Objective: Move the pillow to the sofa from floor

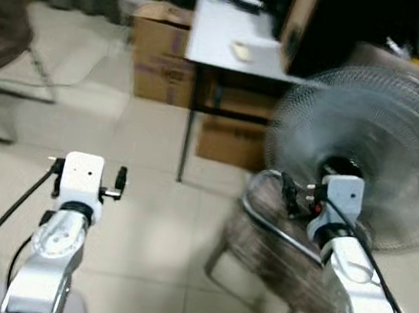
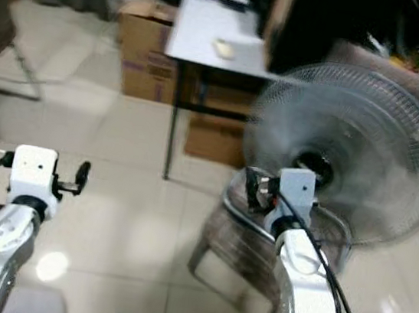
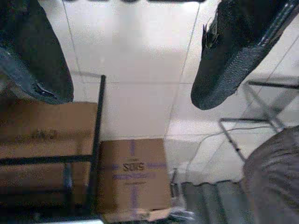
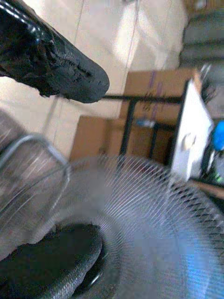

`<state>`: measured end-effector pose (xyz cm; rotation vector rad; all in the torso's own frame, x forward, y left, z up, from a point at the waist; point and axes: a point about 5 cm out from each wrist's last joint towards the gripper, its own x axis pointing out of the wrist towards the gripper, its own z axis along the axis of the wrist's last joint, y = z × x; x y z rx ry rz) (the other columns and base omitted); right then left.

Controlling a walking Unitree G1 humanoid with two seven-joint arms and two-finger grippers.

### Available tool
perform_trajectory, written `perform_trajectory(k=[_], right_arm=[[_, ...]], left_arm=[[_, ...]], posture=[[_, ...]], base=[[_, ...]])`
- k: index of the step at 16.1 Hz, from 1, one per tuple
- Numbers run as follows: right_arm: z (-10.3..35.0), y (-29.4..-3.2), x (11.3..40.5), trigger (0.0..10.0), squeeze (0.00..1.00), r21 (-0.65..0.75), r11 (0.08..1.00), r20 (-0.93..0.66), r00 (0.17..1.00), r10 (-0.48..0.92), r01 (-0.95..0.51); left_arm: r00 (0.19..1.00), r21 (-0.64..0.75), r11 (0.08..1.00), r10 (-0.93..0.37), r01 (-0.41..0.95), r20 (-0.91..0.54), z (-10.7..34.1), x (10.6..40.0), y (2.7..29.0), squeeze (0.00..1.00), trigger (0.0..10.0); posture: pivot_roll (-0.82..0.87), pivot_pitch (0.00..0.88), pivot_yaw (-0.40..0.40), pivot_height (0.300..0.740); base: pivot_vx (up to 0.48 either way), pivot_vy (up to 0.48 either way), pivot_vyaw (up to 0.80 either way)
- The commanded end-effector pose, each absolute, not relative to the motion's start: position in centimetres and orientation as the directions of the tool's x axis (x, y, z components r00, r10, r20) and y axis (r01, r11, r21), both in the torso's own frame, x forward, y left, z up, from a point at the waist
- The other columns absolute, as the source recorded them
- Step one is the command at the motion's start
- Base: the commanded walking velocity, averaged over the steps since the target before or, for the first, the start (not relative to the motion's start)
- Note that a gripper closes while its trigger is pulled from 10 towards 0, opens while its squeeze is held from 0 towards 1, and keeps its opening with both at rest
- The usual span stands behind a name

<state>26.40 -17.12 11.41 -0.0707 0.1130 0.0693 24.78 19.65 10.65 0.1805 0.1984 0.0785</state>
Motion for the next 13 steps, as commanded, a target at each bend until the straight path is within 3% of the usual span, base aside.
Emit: perform_trajectory(k=[1, 5, 8, 9, 10, 11, 13], right_arm=[[11.0, -17.7, 26.3, 10.0, 1.00, -0.049, 0.998, -0.129, 0.991, 0.038, -0.045], [10.9, -17.4, 25.7, 10.0, 1.00, -0.027, 0.999, -0.122, 0.992, 0.034, -0.038], [10.7, -17.2, 25.2, 10.0, 1.00, -0.031, 0.999, -0.129, 0.991, 0.031, -0.035], [10.6, -17.2, 25.1, 10.0, 1.00, -0.028, 0.999, -0.128, 0.991, 0.033, -0.037], [10.6, -17.2, 25.1, 10.0, 1.00, -0.029, 0.999, -0.128, 0.991, 0.035, -0.039], [10.9, -17.3, 25.1, 10.0, 1.00, -0.045, 0.998, -0.116, 0.993, 0.034, -0.039], [11.3, -17.2, 25.4, 10.0, 1.00, -0.025, 0.999, -0.106, 0.994, 0.027, -0.030]], left_arm=[[0.983, 0.170, 0.985, 0.070, -0.041, -0.172, 11.2, 24.9, 19.1, 1.00, 10.0], [0.987, 0.175, 0.984, 0.068, -0.041, -0.148, 11.4, 25.2, 19.1, 1.00, 10.0], [0.990, 0.173, 0.984, -0.023, 0.048, -0.142, 11.8, 25.9, 18.4, 0.98, 10.0], [0.989, 0.185, 0.981, -0.037, 0.063, -0.144, 11.9, 26.1, 18.5, 0.53, 10.0], [0.989, 0.189, 0.980, -0.035, 0.062, -0.147, 11.8, 26.2, 18.6, 0.53, 10.0], [0.990, 0.181, 0.982, -0.023, 0.049, -0.141, 11.9, 26.2, 18.7, 0.00, 10.0], [0.990, 0.154, 0.988, 0.006, 0.016, -0.141, 11.9, 25.9, 18.7, 0.00, 10.0]], posture=[[0.02, 0.000, -0.055, 0.740], [0.01, 0.000, -0.019, 0.740], [-0.01, 0.000, 0.009, 0.740], [-0.01, 0.000, 0.015, 0.740], [-0.01, 0.000, 0.015, 0.740], [-0.01, 0.000, 0.015, 0.740], [-0.01, 0.000, 0.014, 0.740]], base=[[0.000, 0.000, 0.80], [0.000, 0.000, 0.80], [0.000, 0.000, 0.72], [0.000, 0.000, 0.80], [0.000, 0.000, 0.80], [0.000, 0.000, 0.80], [0.000, -0.231, 0.00]])
